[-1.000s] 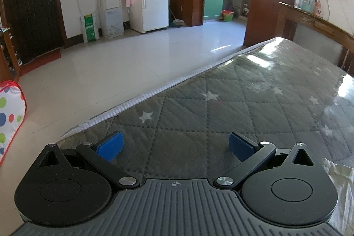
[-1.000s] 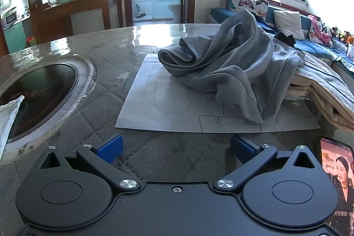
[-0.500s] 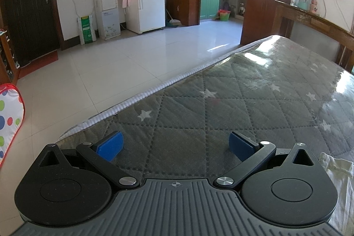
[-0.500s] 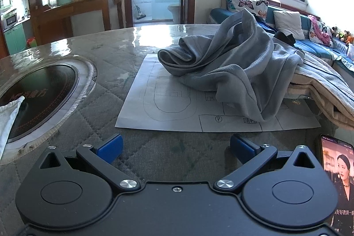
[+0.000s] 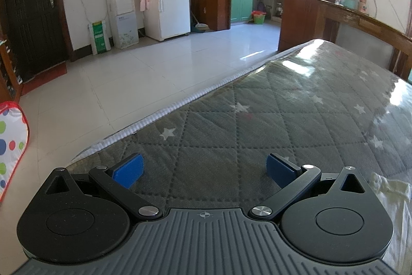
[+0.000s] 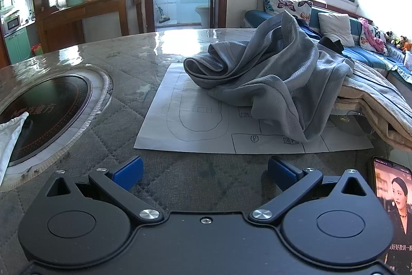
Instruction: Fold clothes
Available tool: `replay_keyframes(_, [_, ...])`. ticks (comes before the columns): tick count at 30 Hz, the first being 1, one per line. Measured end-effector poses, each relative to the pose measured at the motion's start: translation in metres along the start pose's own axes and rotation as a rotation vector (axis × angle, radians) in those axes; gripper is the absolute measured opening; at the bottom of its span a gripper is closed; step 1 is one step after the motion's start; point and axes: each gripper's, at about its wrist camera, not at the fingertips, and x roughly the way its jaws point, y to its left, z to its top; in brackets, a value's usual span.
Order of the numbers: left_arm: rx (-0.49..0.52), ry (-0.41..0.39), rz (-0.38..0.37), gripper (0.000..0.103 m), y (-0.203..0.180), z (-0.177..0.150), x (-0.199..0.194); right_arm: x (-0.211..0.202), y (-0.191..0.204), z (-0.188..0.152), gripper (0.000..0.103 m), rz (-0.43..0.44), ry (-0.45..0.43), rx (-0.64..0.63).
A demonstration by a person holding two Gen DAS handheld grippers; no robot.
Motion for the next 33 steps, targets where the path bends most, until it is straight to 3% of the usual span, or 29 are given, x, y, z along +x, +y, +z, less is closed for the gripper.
replay_keyframes(14, [0.034, -0.036, -0.082, 0.103, 0.005, -0.007, -0.029, 0.001, -0.03, 0.003, 0.103, 0.007, 0.002, 0.009])
replay_keyframes(20, [0.045, -0.052, -0.117, 0.103, 0.002, -0.014, -0.043, 0.001, -0.023, 0.002, 0.103, 0.006, 0.002, 0.005])
replay_keyframes(26, [0.079, -0.066, -0.153, 0.103, -0.007, -0.017, -0.055, 0.001, -0.051, 0.007, 0.103, 0.012, 0.006, 0.01])
replay_keyframes(28, [0.081, -0.072, -0.17, 0.103, -0.008, -0.018, -0.06, 0.001, -0.035, 0.005, 0.103, 0.008, 0.001, 0.006])
replay_keyframes(33, [0.1, -0.085, -0.198, 0.103, -0.014, -0.02, -0.071, 0.0, -0.042, 0.006, 0.103, 0.009, 0.004, 0.007])
